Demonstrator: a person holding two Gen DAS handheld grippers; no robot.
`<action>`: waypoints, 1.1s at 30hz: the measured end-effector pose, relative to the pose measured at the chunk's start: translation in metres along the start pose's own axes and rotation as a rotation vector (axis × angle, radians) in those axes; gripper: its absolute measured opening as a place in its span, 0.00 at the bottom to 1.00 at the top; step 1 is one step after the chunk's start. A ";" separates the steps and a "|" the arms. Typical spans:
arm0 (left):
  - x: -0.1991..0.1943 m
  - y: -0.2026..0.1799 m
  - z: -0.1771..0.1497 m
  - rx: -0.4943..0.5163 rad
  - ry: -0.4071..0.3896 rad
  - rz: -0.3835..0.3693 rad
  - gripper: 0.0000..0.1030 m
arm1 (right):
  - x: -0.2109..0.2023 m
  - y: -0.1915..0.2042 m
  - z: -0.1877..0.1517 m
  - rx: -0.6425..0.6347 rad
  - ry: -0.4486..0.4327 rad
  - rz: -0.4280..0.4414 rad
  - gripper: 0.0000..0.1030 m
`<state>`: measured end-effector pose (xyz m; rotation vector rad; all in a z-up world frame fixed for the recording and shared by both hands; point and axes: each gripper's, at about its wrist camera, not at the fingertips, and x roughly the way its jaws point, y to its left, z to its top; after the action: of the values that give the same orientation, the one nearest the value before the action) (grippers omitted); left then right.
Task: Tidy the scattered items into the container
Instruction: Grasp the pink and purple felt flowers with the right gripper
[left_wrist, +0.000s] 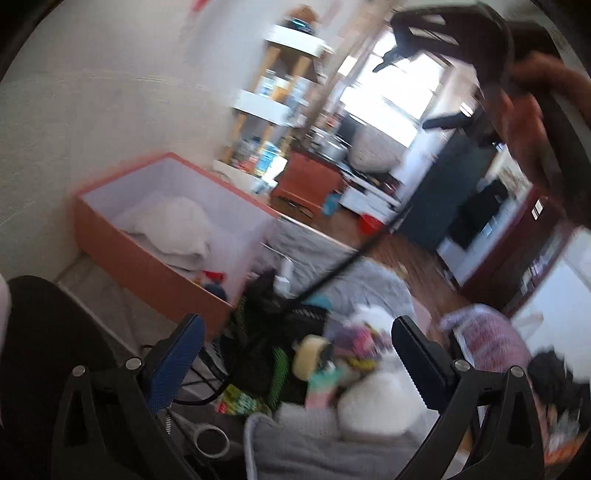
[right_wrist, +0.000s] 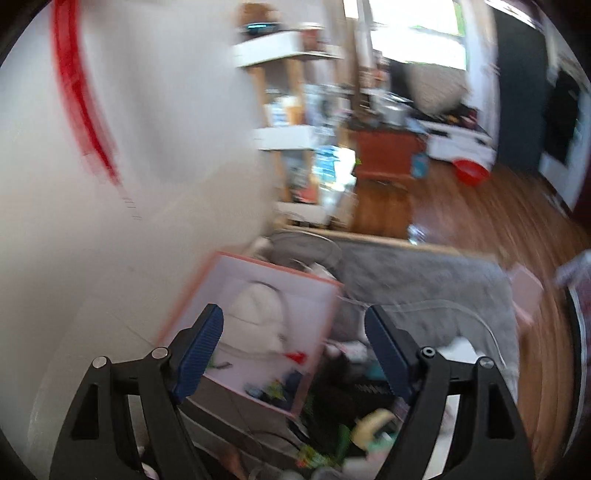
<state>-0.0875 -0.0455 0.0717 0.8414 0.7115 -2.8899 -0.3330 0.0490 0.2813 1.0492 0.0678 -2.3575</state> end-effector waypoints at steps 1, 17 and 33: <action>0.000 -0.009 -0.007 0.038 0.019 -0.026 0.99 | -0.004 -0.023 -0.012 0.034 0.008 -0.020 0.77; 0.045 -0.086 -0.102 0.387 0.453 -0.123 0.99 | 0.093 -0.206 -0.187 0.484 0.334 0.015 0.77; 0.091 -0.054 -0.111 0.254 0.600 -0.032 0.99 | 0.231 -0.242 -0.203 0.674 0.508 -0.075 0.72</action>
<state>-0.1191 0.0595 -0.0356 1.7793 0.3775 -2.7879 -0.4445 0.1992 -0.0629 1.9730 -0.5411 -2.1516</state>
